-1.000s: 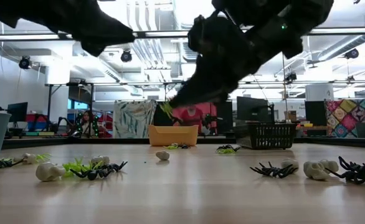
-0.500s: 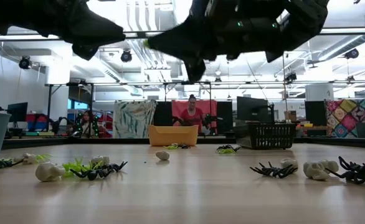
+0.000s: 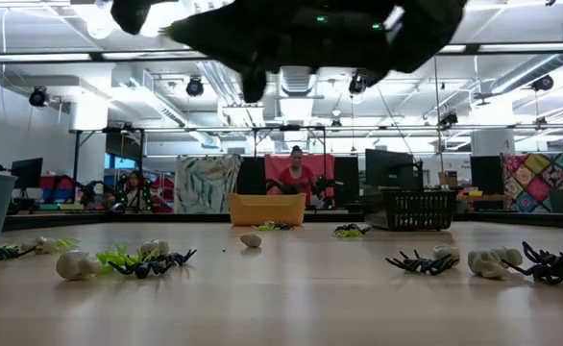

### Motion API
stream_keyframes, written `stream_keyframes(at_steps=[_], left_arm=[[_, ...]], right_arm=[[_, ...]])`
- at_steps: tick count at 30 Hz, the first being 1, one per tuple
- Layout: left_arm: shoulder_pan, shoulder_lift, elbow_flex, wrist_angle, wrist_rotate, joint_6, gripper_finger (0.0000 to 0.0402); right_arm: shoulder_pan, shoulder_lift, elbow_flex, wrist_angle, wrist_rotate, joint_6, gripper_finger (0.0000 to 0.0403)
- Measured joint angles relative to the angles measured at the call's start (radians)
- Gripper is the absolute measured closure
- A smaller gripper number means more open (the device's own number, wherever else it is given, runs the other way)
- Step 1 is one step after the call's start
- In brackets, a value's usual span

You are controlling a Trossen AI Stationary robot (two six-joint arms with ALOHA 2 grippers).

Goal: Sort Halloween decoration
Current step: Put the green spider toy into the blue bin

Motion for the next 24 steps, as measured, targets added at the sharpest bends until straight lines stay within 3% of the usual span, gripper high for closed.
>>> stream_keyframes(at_steps=[9,16,24], left_arm=[[-0.004,-0.114,0.112,-0.237,0.000,-0.098,0.0320],[-0.006,-0.212,0.085,-0.242,0.001,-0.138,0.0320],[-0.006,-0.276,0.052,-0.253,0.001,-0.162,0.0320]], right_arm=[[-0.001,0.233,0.268,0.003,-0.057,-0.057,0.0394],[-0.006,0.419,0.494,-0.011,-0.058,-0.091,0.0394],[-0.012,0.562,0.707,-0.188,-0.057,-0.123,0.0394]])
